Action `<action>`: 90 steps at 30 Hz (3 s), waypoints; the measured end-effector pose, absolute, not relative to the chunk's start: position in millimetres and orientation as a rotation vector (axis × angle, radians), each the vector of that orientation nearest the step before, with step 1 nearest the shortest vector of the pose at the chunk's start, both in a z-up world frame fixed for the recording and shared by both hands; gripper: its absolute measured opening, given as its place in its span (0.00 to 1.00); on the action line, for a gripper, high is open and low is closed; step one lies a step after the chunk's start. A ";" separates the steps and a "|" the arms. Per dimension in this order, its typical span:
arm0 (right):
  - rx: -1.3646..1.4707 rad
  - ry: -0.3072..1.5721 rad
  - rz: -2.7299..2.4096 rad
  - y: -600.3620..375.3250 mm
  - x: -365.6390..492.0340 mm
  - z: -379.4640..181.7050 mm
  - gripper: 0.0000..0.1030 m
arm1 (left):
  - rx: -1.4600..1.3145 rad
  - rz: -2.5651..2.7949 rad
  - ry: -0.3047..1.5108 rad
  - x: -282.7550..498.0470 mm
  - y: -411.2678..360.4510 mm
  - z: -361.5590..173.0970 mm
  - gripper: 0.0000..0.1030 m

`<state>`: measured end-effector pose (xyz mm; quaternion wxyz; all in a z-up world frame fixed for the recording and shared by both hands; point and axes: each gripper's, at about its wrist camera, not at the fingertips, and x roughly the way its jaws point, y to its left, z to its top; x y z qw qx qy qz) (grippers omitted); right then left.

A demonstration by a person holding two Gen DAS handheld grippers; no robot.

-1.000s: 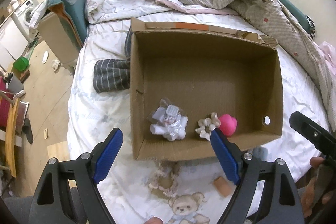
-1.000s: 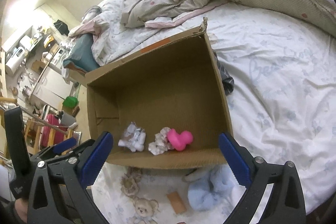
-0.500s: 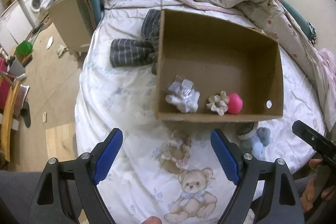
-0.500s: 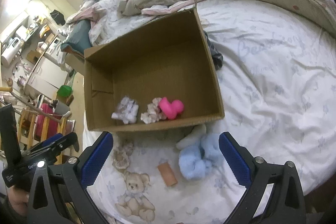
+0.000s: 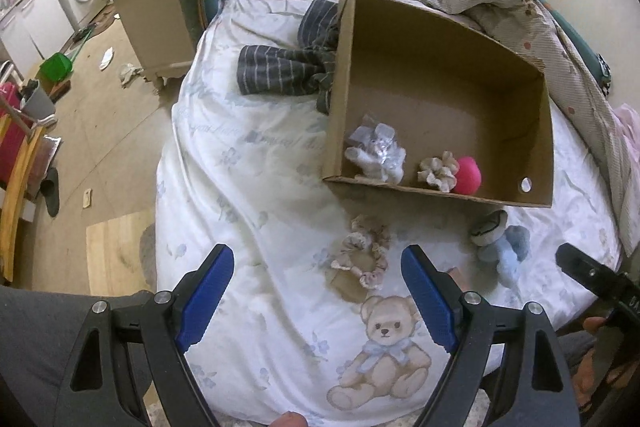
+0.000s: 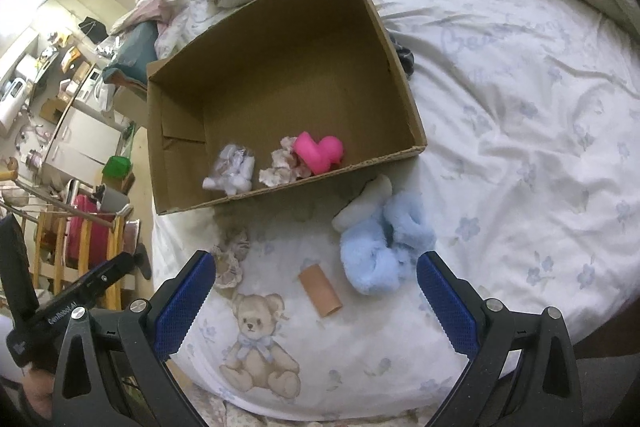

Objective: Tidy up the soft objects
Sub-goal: 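Withdraw both tools from the box toward the blue plush, then grasp the light blue fluffy plush with the right tool, then grasp the lace scrunchie with the left tool while the right tool holds the plush, then carry the scrunchie and blue plush over the box with both tools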

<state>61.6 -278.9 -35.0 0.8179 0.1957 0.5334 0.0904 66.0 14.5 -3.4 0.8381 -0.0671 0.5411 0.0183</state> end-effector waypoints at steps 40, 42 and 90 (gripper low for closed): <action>0.327 1.410 0.063 -262.2 125.3 -136.4 0.45 | -0.211 0.108 1.270 71.3 52.5 -63.2 0.82; 0.315 1.408 0.077 -260.0 123.6 -134.2 0.32 | -0.200 0.097 1.278 73.1 48.5 -66.1 0.82; 0.399 1.289 0.230 -263.4 85.7 -81.2 0.24 | -0.192 -0.178 1.380 117.8 -6.8 -100.2 0.11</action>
